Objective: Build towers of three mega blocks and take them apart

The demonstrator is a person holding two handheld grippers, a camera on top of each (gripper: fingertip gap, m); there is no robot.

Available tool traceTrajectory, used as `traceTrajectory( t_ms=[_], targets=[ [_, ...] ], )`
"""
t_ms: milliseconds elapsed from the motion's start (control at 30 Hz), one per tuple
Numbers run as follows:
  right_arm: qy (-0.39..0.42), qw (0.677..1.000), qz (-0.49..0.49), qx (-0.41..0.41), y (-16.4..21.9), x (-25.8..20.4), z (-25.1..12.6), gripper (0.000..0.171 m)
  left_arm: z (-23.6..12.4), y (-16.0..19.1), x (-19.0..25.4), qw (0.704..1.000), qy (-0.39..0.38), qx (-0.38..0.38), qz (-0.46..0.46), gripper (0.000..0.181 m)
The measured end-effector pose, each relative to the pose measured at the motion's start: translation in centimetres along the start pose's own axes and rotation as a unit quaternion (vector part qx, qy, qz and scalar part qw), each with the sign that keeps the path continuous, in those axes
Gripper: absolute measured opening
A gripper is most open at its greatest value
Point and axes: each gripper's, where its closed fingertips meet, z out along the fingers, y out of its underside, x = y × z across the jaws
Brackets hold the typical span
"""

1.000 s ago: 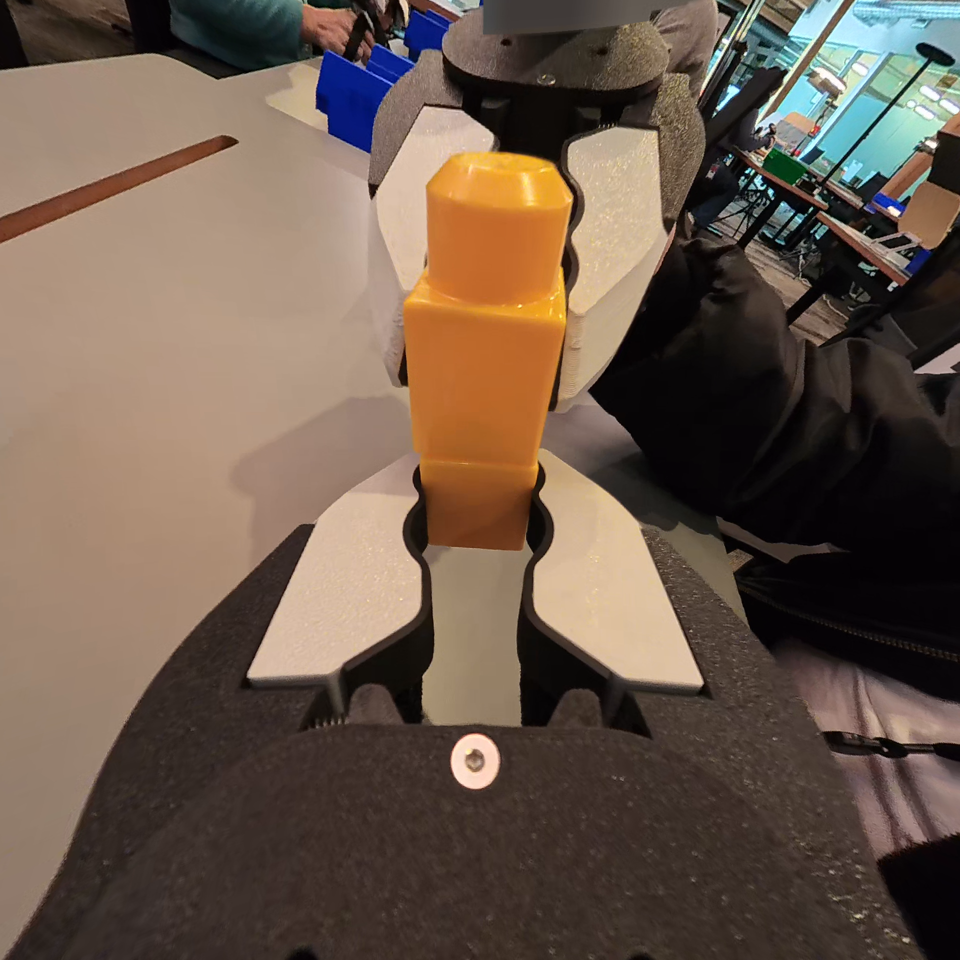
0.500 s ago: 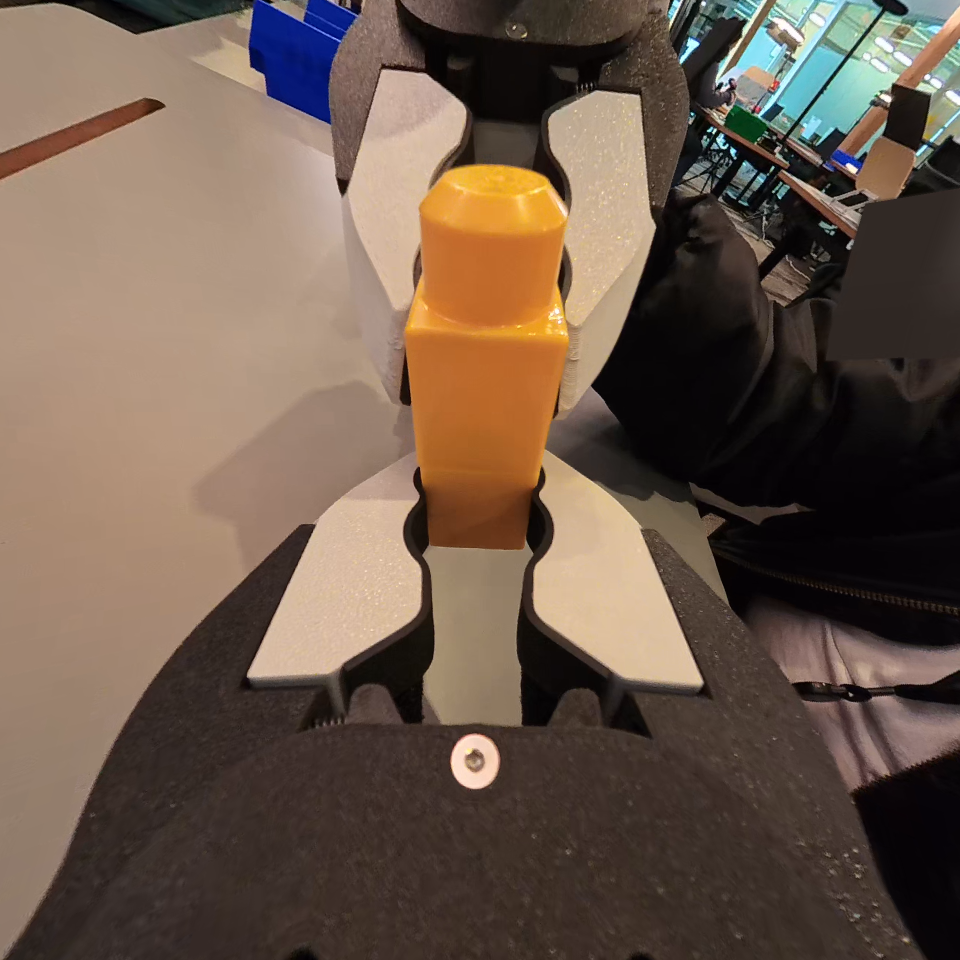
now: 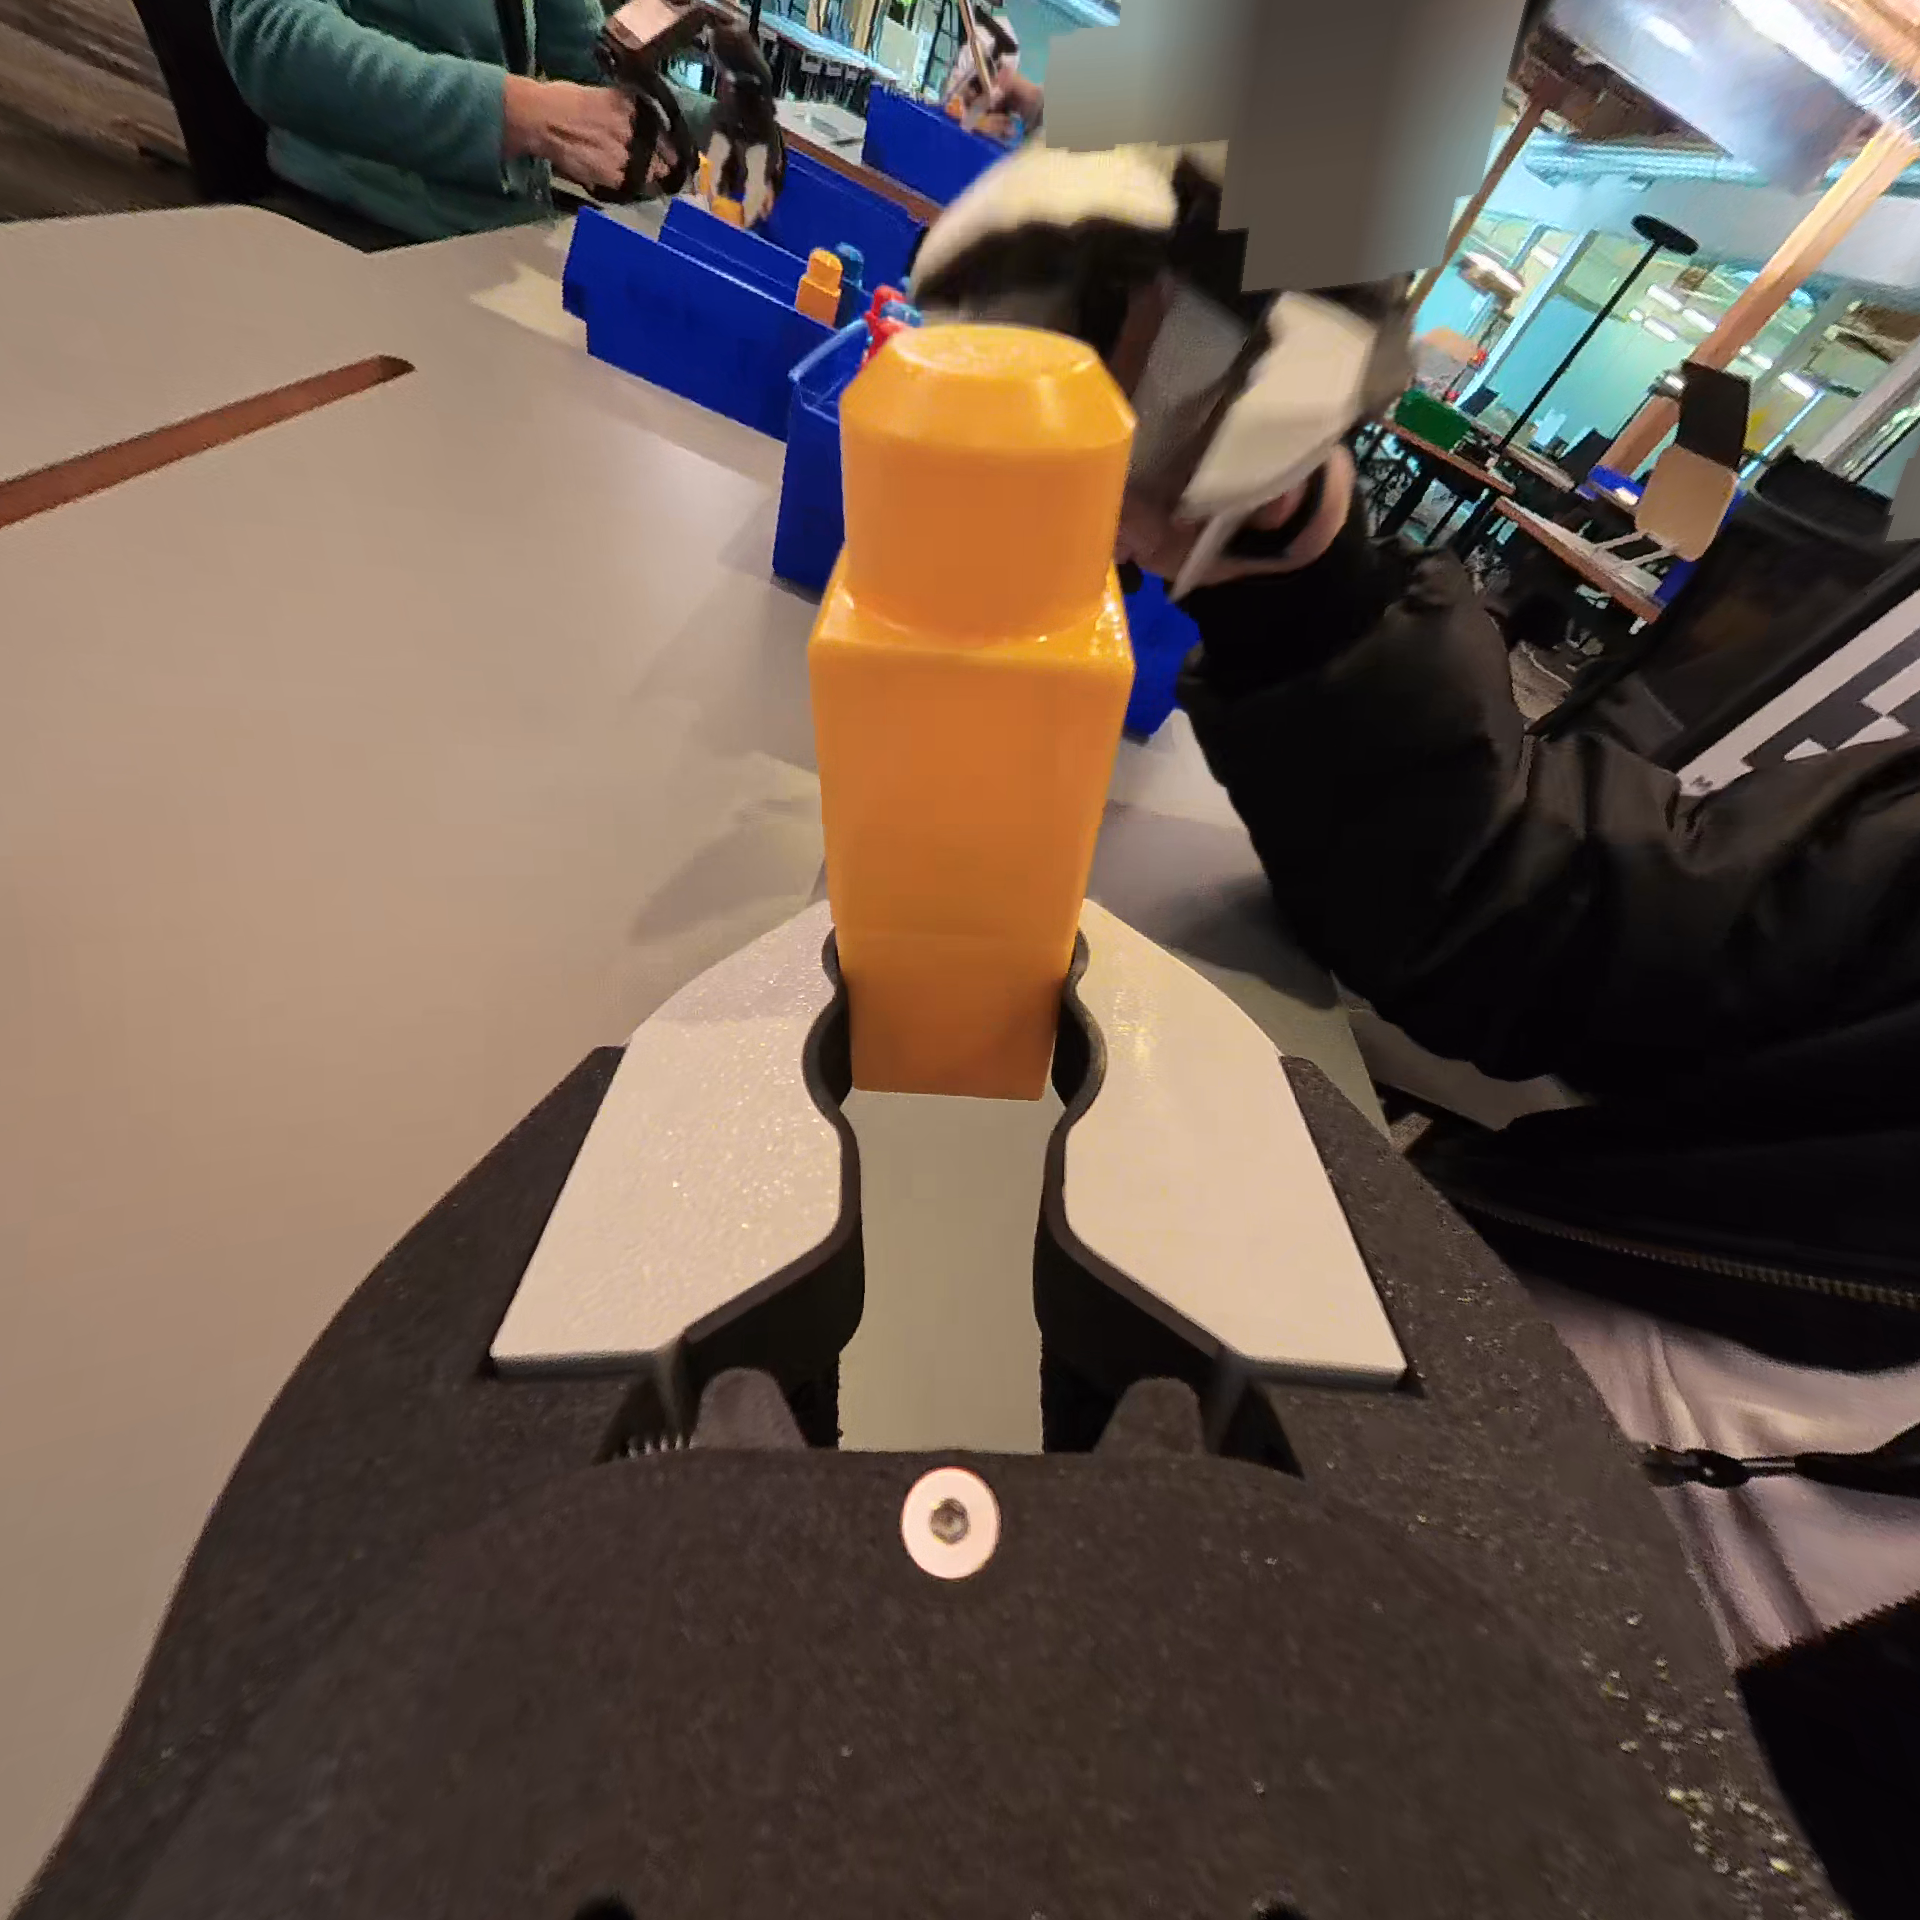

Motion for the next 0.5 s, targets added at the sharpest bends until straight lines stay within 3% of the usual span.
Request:
traceTrajectory(
  t_ms=[100,233,500],
  targets=[
    [0.097,0.985,-0.023,-0.139,8.7,2.6,-4.9,0.070,-0.2,-0.2,0.4,1.000,-0.001,-0.003,0.017,0.035],
    [0.059,0.982,0.012,-0.178,15.2,1.2,-6.8,0.064,0.0,-0.3,0.7,1.000,0.004,-0.005,0.017,0.035],
    [0.021,0.977,0.102,-0.187,18.8,1.6,-4.9,0.055,0.5,0.1,1.1,1.000,0.010,-0.016,0.021,0.035]
  ],
)
